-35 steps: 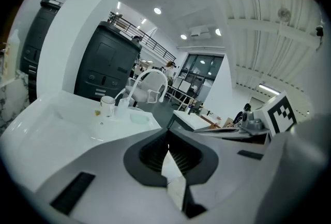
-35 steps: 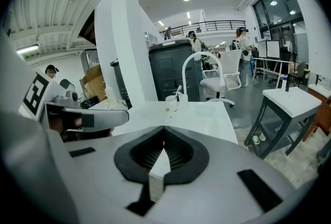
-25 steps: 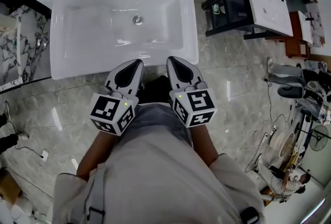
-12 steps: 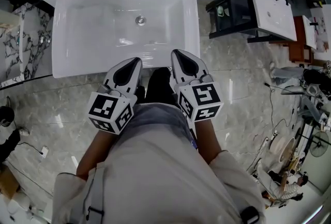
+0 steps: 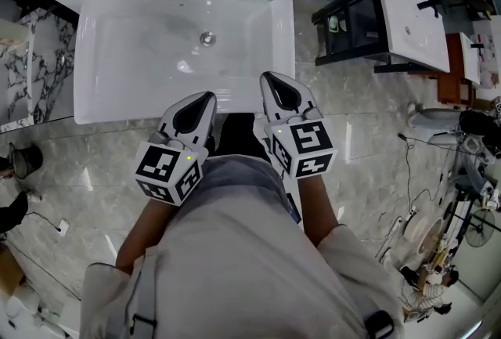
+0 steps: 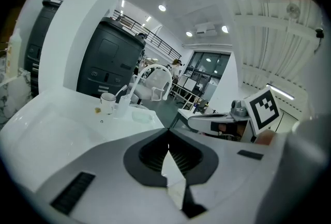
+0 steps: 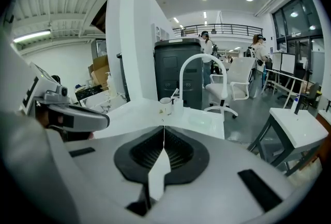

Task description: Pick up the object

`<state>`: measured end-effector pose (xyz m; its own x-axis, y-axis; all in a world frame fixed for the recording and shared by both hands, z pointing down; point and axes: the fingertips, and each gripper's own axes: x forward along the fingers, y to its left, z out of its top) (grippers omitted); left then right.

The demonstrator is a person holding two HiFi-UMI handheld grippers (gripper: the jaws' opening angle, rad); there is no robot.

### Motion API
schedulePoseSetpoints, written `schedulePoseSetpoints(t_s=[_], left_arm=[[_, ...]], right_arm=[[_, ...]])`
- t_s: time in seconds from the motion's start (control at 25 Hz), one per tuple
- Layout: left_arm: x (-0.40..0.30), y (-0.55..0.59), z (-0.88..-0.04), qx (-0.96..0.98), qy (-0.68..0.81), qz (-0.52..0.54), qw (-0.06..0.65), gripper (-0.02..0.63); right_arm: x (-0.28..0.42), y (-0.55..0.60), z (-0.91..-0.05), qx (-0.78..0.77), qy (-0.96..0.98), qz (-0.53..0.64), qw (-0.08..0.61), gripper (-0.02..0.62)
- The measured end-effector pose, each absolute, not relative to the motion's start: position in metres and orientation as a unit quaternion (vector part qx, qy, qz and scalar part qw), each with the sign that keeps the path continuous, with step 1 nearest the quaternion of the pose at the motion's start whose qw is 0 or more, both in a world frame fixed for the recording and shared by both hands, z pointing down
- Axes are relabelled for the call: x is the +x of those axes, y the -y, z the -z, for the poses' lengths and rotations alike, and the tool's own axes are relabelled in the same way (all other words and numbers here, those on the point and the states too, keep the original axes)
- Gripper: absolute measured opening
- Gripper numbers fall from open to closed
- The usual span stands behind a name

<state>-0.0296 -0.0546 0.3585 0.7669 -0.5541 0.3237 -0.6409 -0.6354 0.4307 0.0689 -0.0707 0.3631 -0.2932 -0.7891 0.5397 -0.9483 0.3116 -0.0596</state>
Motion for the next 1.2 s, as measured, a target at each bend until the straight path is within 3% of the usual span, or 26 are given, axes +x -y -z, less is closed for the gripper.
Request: schedulePoseSetpoints(t_s=[1.2], left_arm=[[0.008, 0.092, -0.376, 0.875, 0.378, -0.093, 0.289, 0.000]], right_arm=[[0.109, 0.125, -0.390, 0.496, 0.806, -0.184, 0.264, 0.011]])
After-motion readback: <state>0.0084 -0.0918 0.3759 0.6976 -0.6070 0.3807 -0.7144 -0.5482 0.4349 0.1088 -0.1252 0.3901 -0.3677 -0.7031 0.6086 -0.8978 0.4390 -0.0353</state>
